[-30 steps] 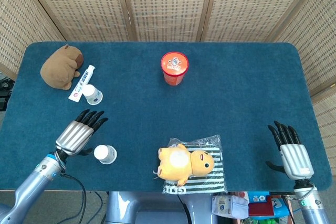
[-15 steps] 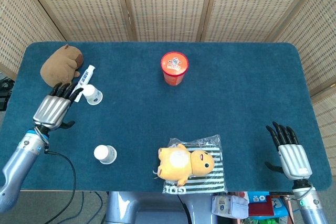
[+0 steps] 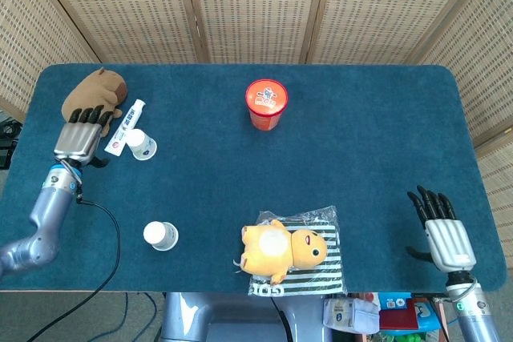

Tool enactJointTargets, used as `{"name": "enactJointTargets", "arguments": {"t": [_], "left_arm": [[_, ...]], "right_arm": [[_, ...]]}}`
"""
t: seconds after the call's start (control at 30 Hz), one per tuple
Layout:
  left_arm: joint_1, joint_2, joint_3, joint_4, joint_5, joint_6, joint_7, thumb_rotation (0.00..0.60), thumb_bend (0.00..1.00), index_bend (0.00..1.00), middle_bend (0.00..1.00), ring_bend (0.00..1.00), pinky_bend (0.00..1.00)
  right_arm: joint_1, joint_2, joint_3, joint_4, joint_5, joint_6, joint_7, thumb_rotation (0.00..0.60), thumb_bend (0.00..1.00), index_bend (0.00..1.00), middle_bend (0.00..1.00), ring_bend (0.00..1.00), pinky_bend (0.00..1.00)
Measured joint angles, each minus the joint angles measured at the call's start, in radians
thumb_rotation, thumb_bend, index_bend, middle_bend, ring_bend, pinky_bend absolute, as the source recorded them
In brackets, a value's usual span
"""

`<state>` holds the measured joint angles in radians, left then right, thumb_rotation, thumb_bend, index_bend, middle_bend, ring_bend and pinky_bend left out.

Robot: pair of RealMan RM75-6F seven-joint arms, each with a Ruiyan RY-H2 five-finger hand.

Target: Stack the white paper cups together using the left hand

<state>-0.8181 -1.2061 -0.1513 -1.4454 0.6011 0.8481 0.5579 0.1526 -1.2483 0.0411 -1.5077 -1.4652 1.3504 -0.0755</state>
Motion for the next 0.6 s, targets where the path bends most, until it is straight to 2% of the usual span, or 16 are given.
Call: {"name": "enactJointTargets", "arguments": {"t": [0.17,0.6], "left_arm": [[-0.052,-0.064,0.001,0.079,-0.074,-0.047,0.032,0.600,0.24,0.09,0.00,0.00,0.00],[-0.118,-0.151,0.021,0.179,-0.189,-0.069,0.083,0.600,0.24,0.16,0.00,0.00,0.00]], "right_arm": [[0.002,-0.001,0.003,0.007,0.009,-0.006,0.006,0.600,0.00,0.00,0.00,0.00,0.00],[0.002,0.002,0.004,0.011,0.014,-0.008,0.018,0.600,0.00,0.00,0.00,0.00,0.00]]}}
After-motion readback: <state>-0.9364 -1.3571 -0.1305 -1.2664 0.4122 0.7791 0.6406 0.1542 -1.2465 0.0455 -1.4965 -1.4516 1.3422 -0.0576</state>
